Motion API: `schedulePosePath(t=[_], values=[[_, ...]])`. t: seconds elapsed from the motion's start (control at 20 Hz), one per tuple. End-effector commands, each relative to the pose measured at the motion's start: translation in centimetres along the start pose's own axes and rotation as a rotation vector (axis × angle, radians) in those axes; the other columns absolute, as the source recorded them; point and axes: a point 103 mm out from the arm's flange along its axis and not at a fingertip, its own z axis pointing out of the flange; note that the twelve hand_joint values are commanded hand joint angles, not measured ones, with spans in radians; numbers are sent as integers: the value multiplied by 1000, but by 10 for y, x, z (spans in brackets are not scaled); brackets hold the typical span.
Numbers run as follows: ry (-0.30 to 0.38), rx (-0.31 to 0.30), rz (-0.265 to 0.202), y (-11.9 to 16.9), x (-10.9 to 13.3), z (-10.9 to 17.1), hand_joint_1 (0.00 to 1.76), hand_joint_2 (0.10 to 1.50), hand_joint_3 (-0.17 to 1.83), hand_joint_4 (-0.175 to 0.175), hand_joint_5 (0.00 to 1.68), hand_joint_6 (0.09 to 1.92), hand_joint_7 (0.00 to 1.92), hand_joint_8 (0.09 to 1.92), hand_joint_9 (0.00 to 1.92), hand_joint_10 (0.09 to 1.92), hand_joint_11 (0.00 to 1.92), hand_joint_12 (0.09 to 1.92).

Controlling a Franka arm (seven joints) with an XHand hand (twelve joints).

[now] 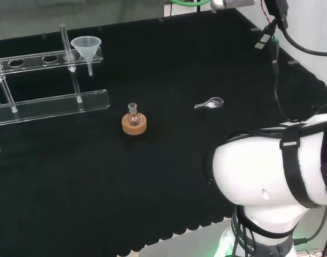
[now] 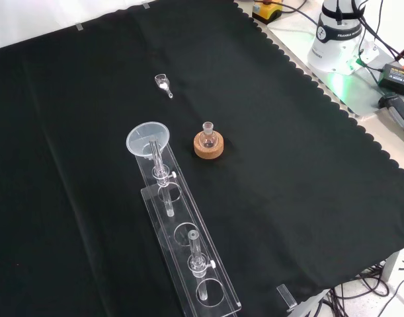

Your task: Pick up the funnel from the transparent funnel stand.

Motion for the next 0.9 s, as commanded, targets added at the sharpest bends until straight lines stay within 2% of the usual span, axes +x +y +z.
schedulePosePath(t=[0.05,0.1,0.15,0.3,0.4,0.5,0.6,0.8,0.9], values=[[-1,-4,2,1,2,0,147,671,488,103,132,181,154,191,245,188,270,867],[0,4,7,2,3,0,75,678,424,115,67,92,78,97,124,95,137,761],[3,12,11,4,4,1,36,680,382,123,32,87,37,87,60,87,66,697],[43,30,8,10,2,6,3,681,315,140,2,87,3,87,5,87,6,580],[78,18,-1,16,-1,13,0,680,285,147,0,87,0,87,0,87,0,476],[114,-15,-4,25,-5,23,0,676,271,154,0,87,0,87,0,87,0,422],[139,-72,0,39,-8,37,0,674,268,156,0,87,0,87,0,87,0,405],[111,-159,0,73,3,67,0,673,267,158,0,87,0,87,0,87,0,396],[109,-160,-11,94,16,82,0,674,267,158,0,87,0,87,0,87,0,395]])
